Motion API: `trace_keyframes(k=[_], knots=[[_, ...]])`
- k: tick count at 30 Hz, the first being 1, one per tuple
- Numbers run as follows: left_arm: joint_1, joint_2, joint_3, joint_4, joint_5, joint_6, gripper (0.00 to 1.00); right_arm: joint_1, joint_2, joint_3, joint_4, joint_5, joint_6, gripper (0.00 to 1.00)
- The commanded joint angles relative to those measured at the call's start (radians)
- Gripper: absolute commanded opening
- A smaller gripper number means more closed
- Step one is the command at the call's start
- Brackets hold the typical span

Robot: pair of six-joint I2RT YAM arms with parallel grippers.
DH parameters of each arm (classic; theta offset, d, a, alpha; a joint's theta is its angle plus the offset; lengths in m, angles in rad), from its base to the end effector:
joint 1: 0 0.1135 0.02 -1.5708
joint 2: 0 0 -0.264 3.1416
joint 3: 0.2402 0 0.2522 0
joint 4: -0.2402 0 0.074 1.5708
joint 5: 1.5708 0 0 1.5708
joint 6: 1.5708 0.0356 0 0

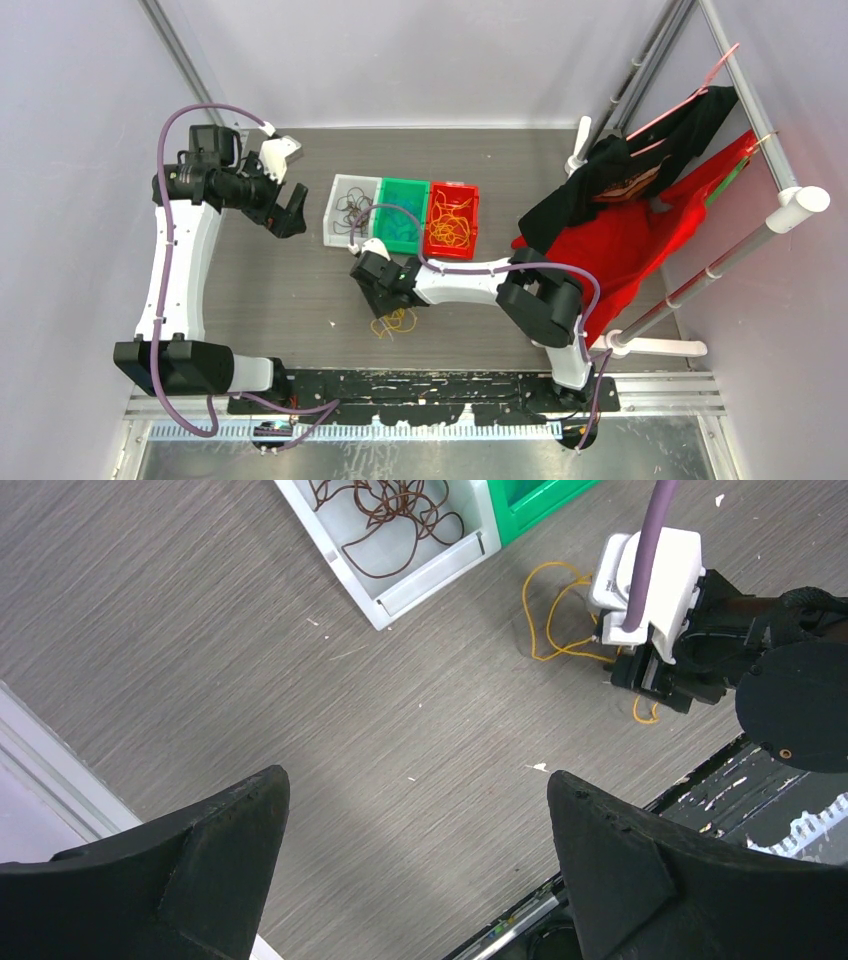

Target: Untangle the cables

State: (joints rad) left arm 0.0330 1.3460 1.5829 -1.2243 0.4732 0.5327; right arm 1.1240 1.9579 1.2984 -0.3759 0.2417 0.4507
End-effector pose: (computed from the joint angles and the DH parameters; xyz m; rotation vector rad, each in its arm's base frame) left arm 0.2438 -0.0082 0.3985 0.7726 2.3148 -0.3596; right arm 0.1829 0.3619 0.1619 -0.7720 2.4664 0.2806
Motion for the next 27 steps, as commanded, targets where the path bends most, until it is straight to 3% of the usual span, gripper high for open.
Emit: trace_keyframes(k=[1, 3, 6, 15, 20, 27], knots=[[0.005, -0.025, 0.015, 0.003, 0.023, 0.004, 1.00, 0.002, -0.024, 0.018, 0.028, 0.004, 0.008, 0.39], [0.005, -0.027, 0.013, 0.003, 0.020, 0.006, 1.00, 0.001, -0.045, 0.017, 0.041, 0.019, -0.001, 0.18], [0.006, -0.029, 0.012, 0.005, 0.013, 0.005, 1.00, -0.001, -0.094, 0.023, 0.064, 0.031, -0.027, 0.02], [0.013, -0.034, 0.000, 0.030, -0.014, -0.002, 1.00, -0.155, -0.333, 0.038, 0.115, -0.115, -0.005, 0.01], [0.017, -0.051, -0.029, 0.051, 0.003, 0.004, 1.00, -0.258, -0.461, 0.069, 0.092, -0.063, -0.051, 0.01], [0.016, -0.044, -0.019, 0.037, 0.008, 0.012, 1.00, -0.368, -0.501, 0.052, 0.120, -0.008, -0.122, 0.01]])
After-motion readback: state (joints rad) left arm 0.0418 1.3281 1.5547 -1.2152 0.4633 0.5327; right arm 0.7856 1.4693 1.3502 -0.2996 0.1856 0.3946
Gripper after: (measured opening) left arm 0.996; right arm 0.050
